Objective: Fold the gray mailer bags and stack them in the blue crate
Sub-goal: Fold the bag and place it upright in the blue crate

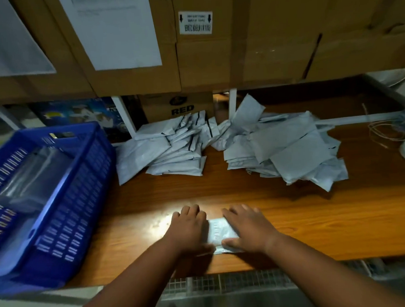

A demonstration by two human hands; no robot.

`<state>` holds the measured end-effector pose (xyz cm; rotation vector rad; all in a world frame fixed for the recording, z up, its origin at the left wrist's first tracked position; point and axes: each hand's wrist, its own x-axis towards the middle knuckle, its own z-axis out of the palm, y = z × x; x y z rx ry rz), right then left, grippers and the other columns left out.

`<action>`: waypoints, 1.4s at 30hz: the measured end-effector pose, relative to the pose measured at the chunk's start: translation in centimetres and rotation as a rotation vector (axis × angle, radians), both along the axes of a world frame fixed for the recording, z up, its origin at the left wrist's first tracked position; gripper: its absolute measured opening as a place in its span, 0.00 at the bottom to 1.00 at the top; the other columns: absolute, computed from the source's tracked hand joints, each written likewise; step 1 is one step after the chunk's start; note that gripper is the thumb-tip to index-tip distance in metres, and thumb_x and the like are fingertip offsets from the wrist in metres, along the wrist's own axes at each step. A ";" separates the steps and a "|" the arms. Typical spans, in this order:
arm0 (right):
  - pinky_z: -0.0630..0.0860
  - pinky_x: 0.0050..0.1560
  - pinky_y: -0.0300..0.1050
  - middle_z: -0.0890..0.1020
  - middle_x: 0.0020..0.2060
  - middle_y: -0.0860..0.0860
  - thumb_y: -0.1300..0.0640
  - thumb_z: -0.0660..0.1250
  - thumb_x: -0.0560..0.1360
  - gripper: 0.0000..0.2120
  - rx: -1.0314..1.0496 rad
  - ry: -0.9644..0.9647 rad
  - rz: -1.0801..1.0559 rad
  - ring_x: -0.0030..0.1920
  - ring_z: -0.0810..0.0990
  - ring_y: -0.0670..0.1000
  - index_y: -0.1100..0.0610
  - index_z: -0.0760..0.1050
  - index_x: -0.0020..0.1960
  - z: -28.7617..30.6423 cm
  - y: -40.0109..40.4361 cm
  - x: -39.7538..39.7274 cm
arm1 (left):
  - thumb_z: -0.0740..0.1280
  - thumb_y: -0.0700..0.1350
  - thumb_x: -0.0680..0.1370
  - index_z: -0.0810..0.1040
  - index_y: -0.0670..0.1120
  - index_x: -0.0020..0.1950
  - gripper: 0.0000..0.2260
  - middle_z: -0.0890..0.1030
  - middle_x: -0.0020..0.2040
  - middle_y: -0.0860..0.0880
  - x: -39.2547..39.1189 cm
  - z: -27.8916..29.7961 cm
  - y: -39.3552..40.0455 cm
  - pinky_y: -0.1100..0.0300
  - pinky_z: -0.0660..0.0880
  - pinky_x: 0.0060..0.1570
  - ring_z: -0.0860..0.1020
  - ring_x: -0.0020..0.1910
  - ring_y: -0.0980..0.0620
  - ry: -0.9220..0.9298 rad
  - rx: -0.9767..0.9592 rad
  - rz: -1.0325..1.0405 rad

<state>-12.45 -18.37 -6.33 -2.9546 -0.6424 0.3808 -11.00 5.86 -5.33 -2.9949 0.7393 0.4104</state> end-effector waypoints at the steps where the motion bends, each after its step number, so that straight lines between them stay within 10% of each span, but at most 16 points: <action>1: 0.68 0.69 0.59 0.68 0.75 0.51 0.24 0.63 0.73 0.47 -0.038 0.014 -0.012 0.74 0.67 0.57 0.47 0.57 0.83 0.3 -0.2 -0.1 | 0.70 0.76 0.67 0.66 0.53 0.68 0.39 0.70 0.68 0.49 0.0 0.3 -0.2 0.46 0.68 0.62 0.69 0.66 0.45 0.006 -0.017 0.025; 6: 0.71 0.56 0.50 0.75 0.61 0.48 0.31 0.74 0.73 0.30 0.068 0.192 -0.016 0.62 0.74 0.53 0.47 0.74 0.67 1.9 -1.3 1.5 | 0.80 0.67 0.66 0.71 0.58 0.70 0.37 0.80 0.64 0.54 0.8 2.0 -0.2 0.48 0.72 0.60 0.77 0.62 0.48 0.152 -0.250 0.213; 10: 0.76 0.53 0.48 0.78 0.51 0.42 0.44 0.77 0.76 0.12 0.280 0.261 0.008 0.53 0.78 0.48 0.44 0.76 0.53 4.0 -1.2 3.5 | 0.83 0.48 0.72 0.84 0.44 0.48 0.13 0.86 0.46 0.42 1.5 3.7 2.1 0.43 0.80 0.45 0.81 0.42 0.50 0.392 -0.623 0.401; 14: 0.78 0.48 0.45 0.83 0.45 0.43 0.49 0.78 0.76 0.08 0.417 0.268 0.005 0.46 0.81 0.44 0.45 0.79 0.48 6.0 -0.2 5.7 | 0.84 0.42 0.71 0.81 0.37 0.48 0.16 0.81 0.41 0.39 1.9 5.3 5.3 0.48 0.75 0.42 0.78 0.40 0.45 0.405 -0.835 0.529; 22: 0.80 0.50 0.47 0.83 0.45 0.43 0.50 0.75 0.79 0.06 0.433 0.120 0.073 0.47 0.81 0.45 0.44 0.79 0.46 11.4 9.2 11.3 | 0.80 0.46 0.76 0.82 0.47 0.46 0.07 0.84 0.43 0.50 2.5 12.7 11.6 0.64 0.77 0.35 0.81 0.39 0.57 0.089 -0.679 0.590; 42: 0.79 0.48 0.53 0.73 0.50 0.47 0.55 0.68 0.81 0.07 0.271 -0.448 0.477 0.48 0.77 0.53 0.44 0.77 0.46 26.1 46.3 23.7 | 0.78 0.46 0.73 0.81 0.49 0.39 0.07 0.82 0.37 0.53 6.1 23.8 41.3 0.54 0.76 0.40 0.81 0.39 0.51 -0.423 -0.401 0.906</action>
